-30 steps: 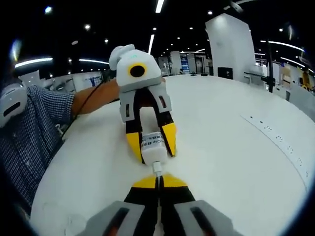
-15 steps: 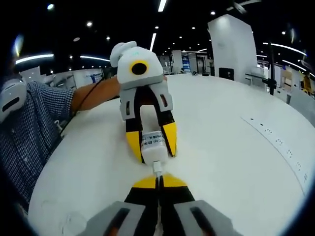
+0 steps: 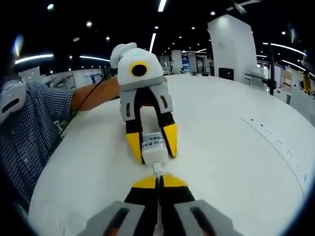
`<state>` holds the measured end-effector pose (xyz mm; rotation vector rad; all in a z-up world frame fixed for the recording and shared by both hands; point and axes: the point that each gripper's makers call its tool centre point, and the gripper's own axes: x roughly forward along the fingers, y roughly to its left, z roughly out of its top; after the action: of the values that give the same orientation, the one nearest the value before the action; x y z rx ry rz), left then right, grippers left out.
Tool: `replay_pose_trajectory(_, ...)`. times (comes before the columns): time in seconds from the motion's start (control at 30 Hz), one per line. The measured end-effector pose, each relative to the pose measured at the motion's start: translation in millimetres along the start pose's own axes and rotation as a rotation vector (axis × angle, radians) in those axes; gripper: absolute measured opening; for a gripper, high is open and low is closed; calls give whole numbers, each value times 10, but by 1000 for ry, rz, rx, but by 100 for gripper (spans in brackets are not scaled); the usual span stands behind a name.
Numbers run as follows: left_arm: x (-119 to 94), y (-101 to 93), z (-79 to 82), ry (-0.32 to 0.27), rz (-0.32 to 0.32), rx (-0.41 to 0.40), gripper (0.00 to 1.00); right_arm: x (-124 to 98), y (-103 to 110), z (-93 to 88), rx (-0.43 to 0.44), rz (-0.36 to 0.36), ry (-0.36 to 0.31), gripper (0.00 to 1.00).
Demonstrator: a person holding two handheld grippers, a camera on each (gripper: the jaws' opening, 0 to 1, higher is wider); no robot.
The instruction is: Plug the desk Type‑C cable into the charger adapter.
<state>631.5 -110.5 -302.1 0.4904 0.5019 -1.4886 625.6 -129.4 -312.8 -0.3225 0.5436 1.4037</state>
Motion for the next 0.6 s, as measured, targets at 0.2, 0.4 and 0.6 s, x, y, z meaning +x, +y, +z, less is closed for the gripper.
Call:
replay_pose_trajectory(0.2, 4, 14, -1, -3, 3, -7, 26, 6, 14, -14, 11, -8, 13, 4)
replay_pose_trajectory(0.4, 32, 12, 2, -1, 1, -8, 27, 5, 52, -15, 2, -4, 20, 4)
replay_pose_trajectory(0.6, 60, 19, 1, -3, 7, -18, 27, -5, 61, -16, 1, -10, 19, 5)
